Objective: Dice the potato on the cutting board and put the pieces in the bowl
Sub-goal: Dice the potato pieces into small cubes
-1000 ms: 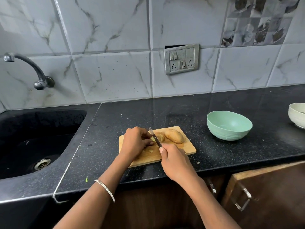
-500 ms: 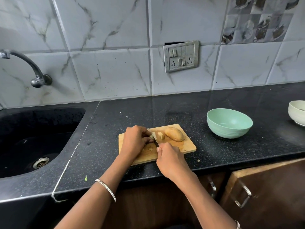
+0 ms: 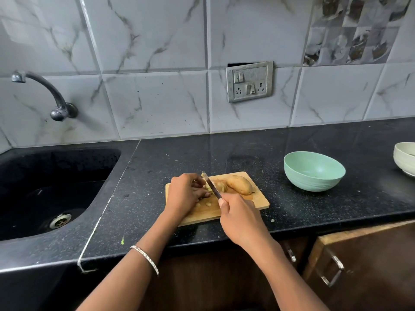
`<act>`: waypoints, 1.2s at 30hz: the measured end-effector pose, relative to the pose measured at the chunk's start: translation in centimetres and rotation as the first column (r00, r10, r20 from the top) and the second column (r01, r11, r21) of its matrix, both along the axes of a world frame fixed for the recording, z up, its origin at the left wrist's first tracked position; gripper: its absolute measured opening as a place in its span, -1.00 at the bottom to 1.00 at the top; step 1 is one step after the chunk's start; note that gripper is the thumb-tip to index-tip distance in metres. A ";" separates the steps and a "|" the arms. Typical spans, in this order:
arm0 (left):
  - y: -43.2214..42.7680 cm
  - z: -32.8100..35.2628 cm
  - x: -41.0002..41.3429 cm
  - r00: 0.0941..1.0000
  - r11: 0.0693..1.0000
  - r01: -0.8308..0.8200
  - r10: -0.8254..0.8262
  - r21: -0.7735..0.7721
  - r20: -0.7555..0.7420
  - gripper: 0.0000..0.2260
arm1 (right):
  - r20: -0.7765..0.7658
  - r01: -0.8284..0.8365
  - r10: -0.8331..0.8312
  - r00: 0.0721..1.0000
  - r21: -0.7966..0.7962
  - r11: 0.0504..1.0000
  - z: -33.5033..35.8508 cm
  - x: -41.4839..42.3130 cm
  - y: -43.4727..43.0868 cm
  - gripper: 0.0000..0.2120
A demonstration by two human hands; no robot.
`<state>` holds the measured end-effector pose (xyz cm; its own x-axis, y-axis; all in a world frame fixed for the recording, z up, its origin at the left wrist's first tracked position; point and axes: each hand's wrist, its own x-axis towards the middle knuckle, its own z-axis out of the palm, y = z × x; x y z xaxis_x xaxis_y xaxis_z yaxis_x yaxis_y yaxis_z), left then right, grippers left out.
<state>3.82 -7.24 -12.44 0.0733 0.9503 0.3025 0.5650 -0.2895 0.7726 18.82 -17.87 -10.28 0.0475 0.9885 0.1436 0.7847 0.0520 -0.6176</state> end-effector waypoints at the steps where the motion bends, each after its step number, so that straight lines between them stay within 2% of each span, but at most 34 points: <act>1: 0.0 0.0 -0.1 1.000 1.000 0.002 -0.002 -0.002 0.009 -0.83 | 0.001 -0.002 0.002 1.000 -0.007 1.000 -0.2 -0.1 0.2 -0.75; 12: 0.2 -0.1 0.0 1.000 1.000 0.013 -0.013 0.015 0.001 -0.83 | 0.032 -0.009 0.009 0.999 -0.008 1.000 -0.6 -0.3 0.4 -0.75; 23: 0.1 0.3 0.5 0.991 0.996 -0.035 0.045 0.077 -0.123 -0.91 | 0.014 0.000 0.001 1.000 -0.044 0.999 -0.3 -0.8 1.0 -0.76; 36: 0.0 0.4 0.5 0.984 0.995 -0.052 0.065 0.080 -0.168 -0.89 | 0.071 0.042 -0.038 0.997 -0.057 0.997 -0.2 -1.7 1.9 -0.76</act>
<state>4.29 -7.20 -12.02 0.0750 0.9297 0.3606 0.7039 -0.3055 0.6412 17.11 -16.01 -10.46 0.0790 0.9928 0.0901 0.8267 -0.0147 -0.5624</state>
